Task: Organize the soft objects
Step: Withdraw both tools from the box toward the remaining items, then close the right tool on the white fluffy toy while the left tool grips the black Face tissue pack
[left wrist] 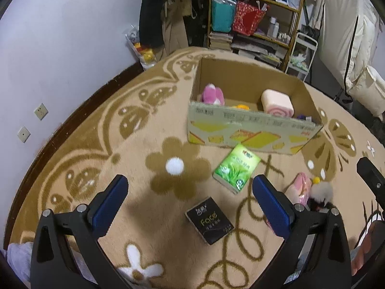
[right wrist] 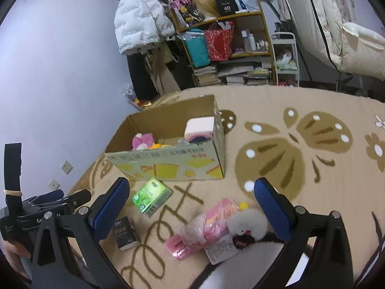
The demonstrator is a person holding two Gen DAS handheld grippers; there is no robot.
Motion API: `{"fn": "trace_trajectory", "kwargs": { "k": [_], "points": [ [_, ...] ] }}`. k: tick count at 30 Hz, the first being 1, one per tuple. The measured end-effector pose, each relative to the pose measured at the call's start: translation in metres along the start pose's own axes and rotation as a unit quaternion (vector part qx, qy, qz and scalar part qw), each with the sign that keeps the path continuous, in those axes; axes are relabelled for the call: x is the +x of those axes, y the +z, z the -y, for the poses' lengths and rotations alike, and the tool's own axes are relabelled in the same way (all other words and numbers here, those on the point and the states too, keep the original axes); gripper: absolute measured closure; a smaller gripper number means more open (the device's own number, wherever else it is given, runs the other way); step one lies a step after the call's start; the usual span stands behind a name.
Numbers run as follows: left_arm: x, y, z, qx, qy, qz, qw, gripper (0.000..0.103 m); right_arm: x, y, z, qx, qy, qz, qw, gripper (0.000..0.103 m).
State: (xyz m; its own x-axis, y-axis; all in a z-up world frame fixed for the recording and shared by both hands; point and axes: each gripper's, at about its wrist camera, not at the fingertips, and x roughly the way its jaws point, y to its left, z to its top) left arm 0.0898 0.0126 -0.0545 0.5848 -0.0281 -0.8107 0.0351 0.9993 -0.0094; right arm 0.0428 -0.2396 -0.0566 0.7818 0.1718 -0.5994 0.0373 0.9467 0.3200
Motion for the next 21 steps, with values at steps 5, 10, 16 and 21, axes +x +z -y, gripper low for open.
{"fn": "trace_trajectory", "kwargs": {
  "k": [5,10,16,21],
  "points": [
    [0.013,-0.007,-0.001,-0.01,-0.004,-0.023,0.9997,0.001,0.011,-0.01,0.008,0.013,-0.01,-0.021,1.0,0.0],
    [0.025,-0.01,0.002,-0.01,-0.004,-0.039,0.9992,0.001,0.028,-0.015,0.021,0.031,-0.029,-0.048,0.998,0.006],
    [0.044,-0.013,0.003,-0.015,-0.012,-0.065,0.9977,0.001,0.047,-0.021,0.038,0.058,-0.037,-0.077,0.995,0.014],
    [0.059,-0.013,0.003,-0.026,-0.014,-0.081,0.9963,0.001,0.061,-0.025,0.053,0.085,-0.046,-0.095,0.991,0.021]
  ]
}}
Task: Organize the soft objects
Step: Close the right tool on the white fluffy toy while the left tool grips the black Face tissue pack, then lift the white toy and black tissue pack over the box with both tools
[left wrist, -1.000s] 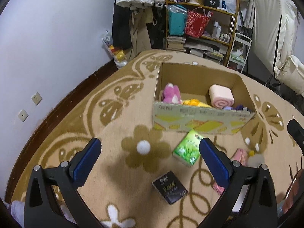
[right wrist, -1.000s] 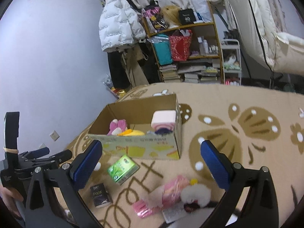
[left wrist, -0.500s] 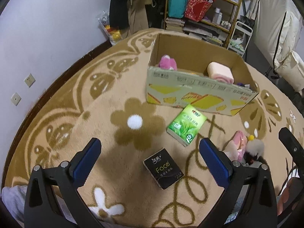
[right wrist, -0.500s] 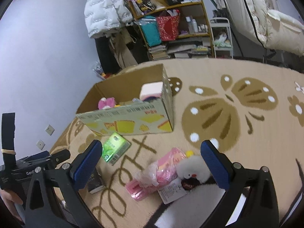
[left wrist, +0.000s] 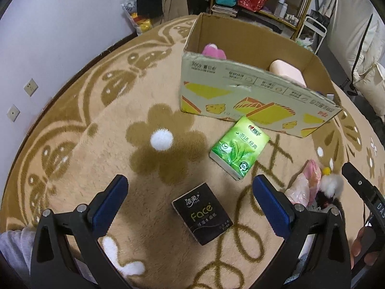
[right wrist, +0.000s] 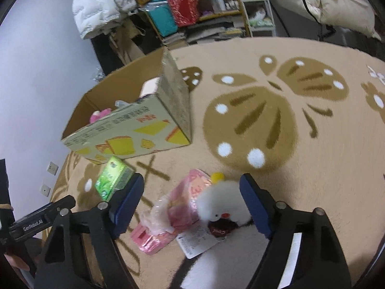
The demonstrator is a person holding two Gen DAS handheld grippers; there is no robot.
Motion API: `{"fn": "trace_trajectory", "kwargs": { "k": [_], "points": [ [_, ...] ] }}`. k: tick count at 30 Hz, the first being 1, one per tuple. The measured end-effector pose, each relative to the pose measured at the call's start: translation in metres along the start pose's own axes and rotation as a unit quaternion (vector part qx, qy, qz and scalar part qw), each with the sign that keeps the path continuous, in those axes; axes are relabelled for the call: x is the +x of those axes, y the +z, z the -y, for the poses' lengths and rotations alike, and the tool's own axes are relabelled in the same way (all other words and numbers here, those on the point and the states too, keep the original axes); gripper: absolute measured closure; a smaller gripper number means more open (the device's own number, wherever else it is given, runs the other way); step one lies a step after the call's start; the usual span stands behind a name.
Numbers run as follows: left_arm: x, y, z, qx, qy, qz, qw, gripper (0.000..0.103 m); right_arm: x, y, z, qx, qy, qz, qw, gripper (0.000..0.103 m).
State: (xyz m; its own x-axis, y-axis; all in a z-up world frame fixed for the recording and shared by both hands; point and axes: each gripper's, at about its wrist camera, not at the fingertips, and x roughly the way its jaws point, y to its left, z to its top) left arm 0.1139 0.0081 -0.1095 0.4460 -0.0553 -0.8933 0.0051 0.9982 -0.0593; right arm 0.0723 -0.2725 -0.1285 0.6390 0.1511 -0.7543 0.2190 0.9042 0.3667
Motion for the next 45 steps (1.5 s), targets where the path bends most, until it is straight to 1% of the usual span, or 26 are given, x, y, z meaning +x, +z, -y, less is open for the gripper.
{"fn": "trace_trajectory", "kwargs": {
  "k": [2,3,6,8,11,14,18,20,24,25,26,27,28,29,30,31,34,38,39,45],
  "points": [
    [0.006,-0.001,0.0,-0.002,0.0,-0.007,1.0,0.001,0.006,0.0,0.004,0.011,0.0,-0.011,1.0,0.027],
    [0.009,-0.001,0.0,-0.002,0.002,-0.011,0.9999,0.001,0.009,0.0,0.007,0.015,0.0,-0.017,1.0,0.028],
    [0.02,-0.004,0.004,0.002,0.006,-0.02,0.9998,0.001,0.017,-0.001,0.009,0.016,-0.028,-0.031,0.999,0.035],
    [0.027,-0.005,0.007,0.001,0.009,-0.027,0.9996,0.001,0.025,-0.003,0.012,0.019,-0.038,-0.053,0.998,0.041],
    [0.033,-0.007,0.009,0.005,0.011,-0.034,0.9993,0.001,0.032,-0.006,0.017,0.025,-0.05,-0.07,0.996,0.047],
    [0.039,-0.01,0.011,0.012,0.017,-0.044,0.9988,0.001,0.034,-0.006,0.021,0.03,-0.051,-0.071,0.996,0.047],
    [0.05,-0.014,0.009,0.006,0.021,-0.066,0.9976,0.001,0.038,-0.007,0.028,0.043,-0.053,-0.081,0.994,0.047],
    [0.054,-0.014,0.008,0.004,0.023,-0.073,0.997,0.001,0.04,-0.008,0.029,0.045,-0.053,-0.087,0.994,0.052],
    [0.058,-0.017,0.008,0.002,0.02,-0.084,0.9962,0.001,0.042,-0.009,0.028,0.04,-0.059,-0.091,0.993,0.055],
    [0.06,-0.018,0.008,0.003,0.018,-0.088,0.996,0.001,0.042,-0.01,0.027,0.037,-0.062,-0.091,0.993,0.058],
    [0.061,-0.018,0.008,0.003,0.018,-0.09,0.9958,0.007,0.042,-0.009,0.027,0.035,-0.064,-0.093,0.993,0.062],
    [0.063,-0.018,0.008,0.005,0.018,-0.093,0.9955,0.014,0.043,-0.009,0.027,0.035,-0.064,-0.094,0.993,0.063],
    [0.063,-0.019,0.009,0.008,0.019,-0.094,0.9954,0.022,0.044,-0.009,0.026,0.034,-0.064,-0.095,0.993,0.063],
    [0.064,-0.02,0.01,0.015,0.028,-0.095,0.9949,0.026,0.044,-0.01,0.026,0.033,-0.065,-0.096,0.993,0.063],
    [0.065,-0.021,0.01,0.02,0.039,-0.093,0.9947,0.027,0.044,-0.009,0.026,0.033,-0.065,-0.096,0.993,0.063],
    [0.065,-0.022,0.01,0.022,0.04,-0.093,0.9946,0.029,0.044,-0.009,0.025,0.032,-0.064,-0.096,0.993,0.063],
    [0.06,-0.021,0.008,0.019,0.041,-0.09,0.9949,0.039,0.044,-0.011,0.023,0.031,-0.062,-0.1,0.993,0.063],
    [0.057,-0.022,0.005,0.009,0.043,-0.086,0.9953,0.043,0.046,-0.011,0.023,0.031,-0.059,-0.105,0.992,0.064],
    [0.056,-0.022,0.004,0.007,0.042,-0.085,0.9955,0.043,0.046,-0.012,0.024,0.031,-0.058,-0.105,0.992,0.066],
    [0.053,-0.023,0.0,0.006,0.038,-0.079,0.9961,0.044,0.045,-0.012,0.021,0.022,-0.045,-0.097,0.994,0.067]
  ]
}}
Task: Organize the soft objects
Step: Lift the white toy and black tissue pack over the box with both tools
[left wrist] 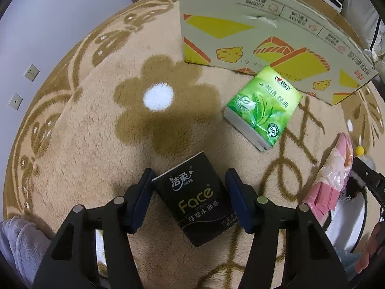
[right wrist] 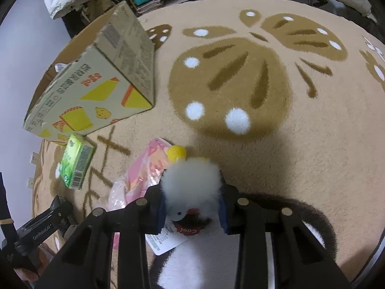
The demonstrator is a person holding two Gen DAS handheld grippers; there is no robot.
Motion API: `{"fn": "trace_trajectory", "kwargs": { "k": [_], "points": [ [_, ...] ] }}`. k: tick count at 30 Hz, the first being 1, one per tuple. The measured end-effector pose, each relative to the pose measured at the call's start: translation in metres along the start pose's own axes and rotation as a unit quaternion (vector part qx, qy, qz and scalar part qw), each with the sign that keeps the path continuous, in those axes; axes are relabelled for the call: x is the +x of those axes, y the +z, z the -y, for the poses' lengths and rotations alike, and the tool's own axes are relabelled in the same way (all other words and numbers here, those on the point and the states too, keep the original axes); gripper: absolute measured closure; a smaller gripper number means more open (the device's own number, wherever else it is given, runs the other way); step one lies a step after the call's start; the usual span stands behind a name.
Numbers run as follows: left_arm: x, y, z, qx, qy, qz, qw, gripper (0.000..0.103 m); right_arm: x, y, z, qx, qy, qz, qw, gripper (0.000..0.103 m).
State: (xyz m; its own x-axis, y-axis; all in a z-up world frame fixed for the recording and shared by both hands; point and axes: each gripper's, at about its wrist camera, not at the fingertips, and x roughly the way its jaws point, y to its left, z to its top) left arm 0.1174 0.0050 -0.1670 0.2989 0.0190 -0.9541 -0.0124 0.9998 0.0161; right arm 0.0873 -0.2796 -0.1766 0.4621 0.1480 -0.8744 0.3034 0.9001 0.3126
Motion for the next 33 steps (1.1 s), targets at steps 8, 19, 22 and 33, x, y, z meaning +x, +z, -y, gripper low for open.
{"fn": "trace_trajectory", "kwargs": {
  "k": [8,19,22,33],
  "points": [
    [-0.008,0.001,0.005,0.011,0.0,0.015,0.9998,0.044,-0.008,-0.001,-0.009,-0.018,0.007,0.021,1.0,0.067],
    [-0.041,0.005,0.007,0.002,0.028,0.089,0.9956,0.044,-0.031,0.004,-0.012,-0.02,0.017,0.081,0.996,0.067],
    [-0.044,0.007,0.008,0.004,0.034,0.094,0.995,0.044,-0.038,0.004,-0.016,-0.03,0.019,0.099,0.994,0.067],
    [-0.077,0.01,0.005,-0.007,0.051,0.158,0.9861,0.044,-0.054,0.001,-0.025,-0.051,0.026,0.134,0.989,0.067]
  ]
}}
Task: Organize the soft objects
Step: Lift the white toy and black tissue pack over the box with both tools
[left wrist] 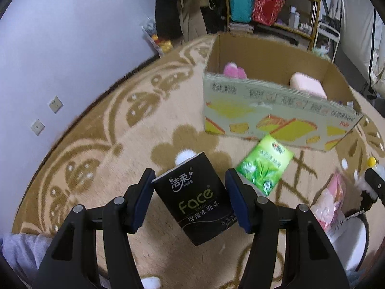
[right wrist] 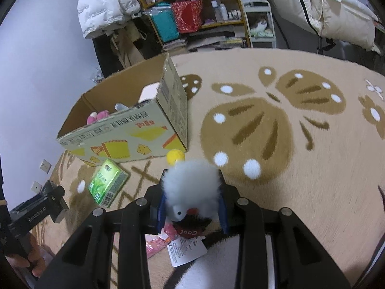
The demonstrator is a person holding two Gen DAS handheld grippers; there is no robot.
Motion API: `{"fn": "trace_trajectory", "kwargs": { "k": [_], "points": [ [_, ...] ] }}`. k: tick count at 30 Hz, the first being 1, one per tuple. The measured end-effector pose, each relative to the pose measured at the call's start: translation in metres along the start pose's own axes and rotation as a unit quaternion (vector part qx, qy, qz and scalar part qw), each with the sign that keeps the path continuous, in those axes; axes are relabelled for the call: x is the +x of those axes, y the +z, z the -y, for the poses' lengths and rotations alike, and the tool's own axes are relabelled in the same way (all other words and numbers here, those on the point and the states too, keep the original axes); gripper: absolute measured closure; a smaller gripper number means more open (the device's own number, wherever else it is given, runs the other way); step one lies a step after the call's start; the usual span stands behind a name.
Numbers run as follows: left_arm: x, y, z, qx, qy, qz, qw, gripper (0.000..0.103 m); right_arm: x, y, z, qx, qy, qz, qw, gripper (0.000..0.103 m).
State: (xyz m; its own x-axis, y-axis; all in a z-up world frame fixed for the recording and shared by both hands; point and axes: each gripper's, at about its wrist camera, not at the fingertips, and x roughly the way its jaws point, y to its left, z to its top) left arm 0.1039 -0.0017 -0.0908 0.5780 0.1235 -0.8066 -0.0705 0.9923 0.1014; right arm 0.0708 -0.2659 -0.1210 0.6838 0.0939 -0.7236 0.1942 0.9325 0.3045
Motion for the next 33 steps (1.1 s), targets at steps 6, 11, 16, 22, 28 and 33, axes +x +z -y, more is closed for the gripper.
{"fn": "trace_trajectory", "kwargs": {
  "k": [6,11,16,22,28,33],
  "points": [
    [-0.015,0.01,-0.008,-0.01,-0.006,0.04,0.9991,0.044,-0.015,0.003,-0.011,-0.024,0.004,0.041,0.999,0.067],
    [-0.03,0.019,-0.01,-0.009,-0.009,0.07,0.9974,0.044,-0.023,0.01,-0.017,-0.031,0.022,0.058,0.998,0.067],
    [-0.041,0.028,-0.009,-0.001,-0.001,0.101,0.9948,0.044,-0.03,0.018,-0.028,-0.044,0.031,0.074,0.996,0.067],
    [-0.049,0.042,-0.009,-0.014,-0.022,0.11,0.9936,0.044,-0.037,0.033,-0.045,-0.073,0.041,0.101,0.991,0.067],
    [-0.059,0.062,-0.003,-0.008,-0.021,0.132,0.991,0.044,-0.041,0.053,-0.066,-0.099,0.049,0.127,0.986,0.067],
    [-0.062,0.081,0.001,0.002,-0.015,0.148,0.9888,0.044,-0.046,0.069,-0.081,-0.12,0.06,0.143,0.981,0.067]
  ]
}}
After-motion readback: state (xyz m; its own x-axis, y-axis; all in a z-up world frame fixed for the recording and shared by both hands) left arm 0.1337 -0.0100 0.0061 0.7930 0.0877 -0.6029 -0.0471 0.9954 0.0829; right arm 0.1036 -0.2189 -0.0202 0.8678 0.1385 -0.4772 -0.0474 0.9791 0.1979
